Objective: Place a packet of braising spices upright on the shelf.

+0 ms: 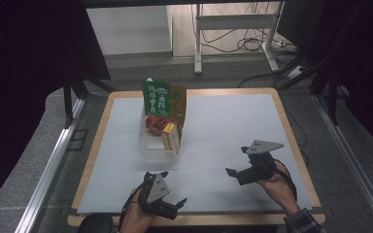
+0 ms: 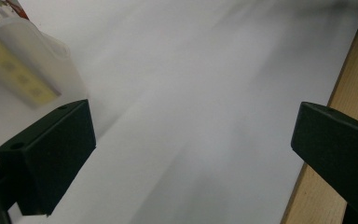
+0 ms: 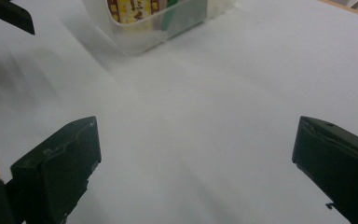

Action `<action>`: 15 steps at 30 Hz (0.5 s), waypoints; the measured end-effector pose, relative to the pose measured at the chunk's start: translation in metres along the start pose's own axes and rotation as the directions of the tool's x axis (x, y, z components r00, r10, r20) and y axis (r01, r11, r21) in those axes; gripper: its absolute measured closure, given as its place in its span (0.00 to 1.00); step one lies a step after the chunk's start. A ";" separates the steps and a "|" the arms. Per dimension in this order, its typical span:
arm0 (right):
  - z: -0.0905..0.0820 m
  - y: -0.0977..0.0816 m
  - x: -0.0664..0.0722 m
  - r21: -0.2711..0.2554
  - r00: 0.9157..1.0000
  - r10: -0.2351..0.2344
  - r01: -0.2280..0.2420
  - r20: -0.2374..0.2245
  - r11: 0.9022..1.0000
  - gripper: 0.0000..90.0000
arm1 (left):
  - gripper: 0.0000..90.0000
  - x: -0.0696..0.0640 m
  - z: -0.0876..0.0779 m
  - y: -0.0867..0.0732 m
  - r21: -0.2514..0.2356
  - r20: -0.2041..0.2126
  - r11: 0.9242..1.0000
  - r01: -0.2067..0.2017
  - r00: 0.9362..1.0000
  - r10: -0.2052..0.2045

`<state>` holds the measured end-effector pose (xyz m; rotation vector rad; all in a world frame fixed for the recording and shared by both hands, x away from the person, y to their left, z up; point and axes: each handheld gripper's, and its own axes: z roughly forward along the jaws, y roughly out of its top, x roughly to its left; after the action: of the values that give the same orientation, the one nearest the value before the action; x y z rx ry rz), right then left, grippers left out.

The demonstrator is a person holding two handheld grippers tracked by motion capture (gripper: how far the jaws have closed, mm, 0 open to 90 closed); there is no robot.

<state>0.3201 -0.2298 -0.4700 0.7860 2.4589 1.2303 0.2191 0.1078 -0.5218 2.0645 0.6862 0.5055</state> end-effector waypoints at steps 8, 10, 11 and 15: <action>-0.016 -0.022 -0.002 -0.003 0.999 0.025 -0.025 0.032 1.000 0.01 | 0.00 0.001 0.001 -0.001 0.002 0.005 1.000 0.024 1.000 -0.024; -0.019 -0.026 -0.003 0.002 0.999 0.027 -0.027 0.042 1.000 0.01 | 0.00 0.001 0.001 -0.001 0.005 0.004 1.000 0.026 1.000 -0.026; -0.021 -0.029 -0.003 0.004 0.999 0.028 -0.028 0.045 1.000 0.01 | 0.00 0.002 0.001 -0.001 0.009 0.004 1.000 0.022 1.000 -0.022; -0.023 -0.038 -0.004 0.022 0.998 0.036 -0.038 0.051 0.999 0.01 | 0.00 0.001 0.004 -0.003 0.043 -0.009 0.999 0.002 1.000 -0.002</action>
<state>0.2994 -0.2652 -0.4870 0.8619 2.4329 1.1815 0.2219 0.1071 -0.5261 2.1022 0.7101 0.5030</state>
